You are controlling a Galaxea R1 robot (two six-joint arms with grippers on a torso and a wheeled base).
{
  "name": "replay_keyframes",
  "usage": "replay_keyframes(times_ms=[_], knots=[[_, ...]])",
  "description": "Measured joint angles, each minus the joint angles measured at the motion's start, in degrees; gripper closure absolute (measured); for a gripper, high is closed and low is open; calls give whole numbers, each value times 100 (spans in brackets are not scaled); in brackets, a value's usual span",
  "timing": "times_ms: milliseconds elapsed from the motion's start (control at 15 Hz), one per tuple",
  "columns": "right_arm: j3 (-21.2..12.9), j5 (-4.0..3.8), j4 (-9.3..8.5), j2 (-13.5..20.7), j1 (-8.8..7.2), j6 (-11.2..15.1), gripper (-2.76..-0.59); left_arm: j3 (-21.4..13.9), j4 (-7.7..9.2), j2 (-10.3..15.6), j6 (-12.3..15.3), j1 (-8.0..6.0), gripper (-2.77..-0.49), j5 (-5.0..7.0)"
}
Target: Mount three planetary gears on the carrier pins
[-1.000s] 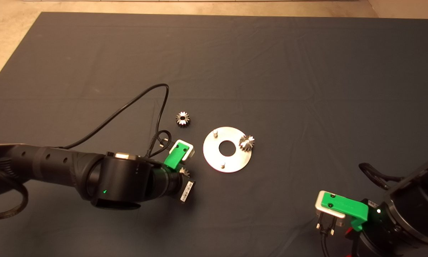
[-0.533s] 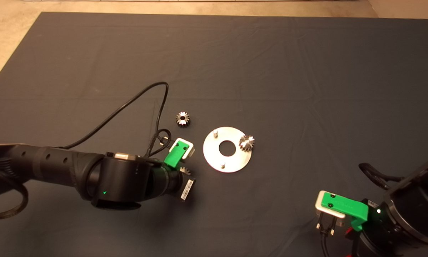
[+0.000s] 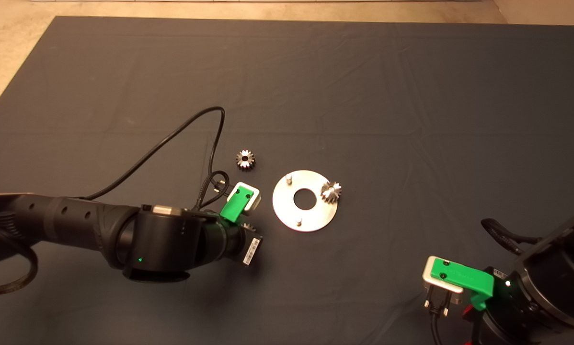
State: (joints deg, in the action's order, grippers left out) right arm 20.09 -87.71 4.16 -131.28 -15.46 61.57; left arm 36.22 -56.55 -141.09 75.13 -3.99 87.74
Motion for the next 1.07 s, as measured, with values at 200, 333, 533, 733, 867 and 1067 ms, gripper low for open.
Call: replay_keyframes(times_ms=[200,333,533,733,867,1067], knots=[[0,-1,-15,0,-94,0,-144,0,-34,-2,2,5,-109,-2],[0,0,-17,0,-107,-1,-144,0,-66,-2,2,38,-109,0],[0,0,-20,0,-127,0,-144,0,-116,0,2,85,-109,13],[0,0,-28,-2,-171,-2,-144,0,-161,0,4,132,-109,20],[0,0,-32,0,-171,0,-144,0,-163,-1,4,132,-109,20],[0,-2,-35,-2,-204,0,-144,-44,-168,0,-2,162,-109,33]])
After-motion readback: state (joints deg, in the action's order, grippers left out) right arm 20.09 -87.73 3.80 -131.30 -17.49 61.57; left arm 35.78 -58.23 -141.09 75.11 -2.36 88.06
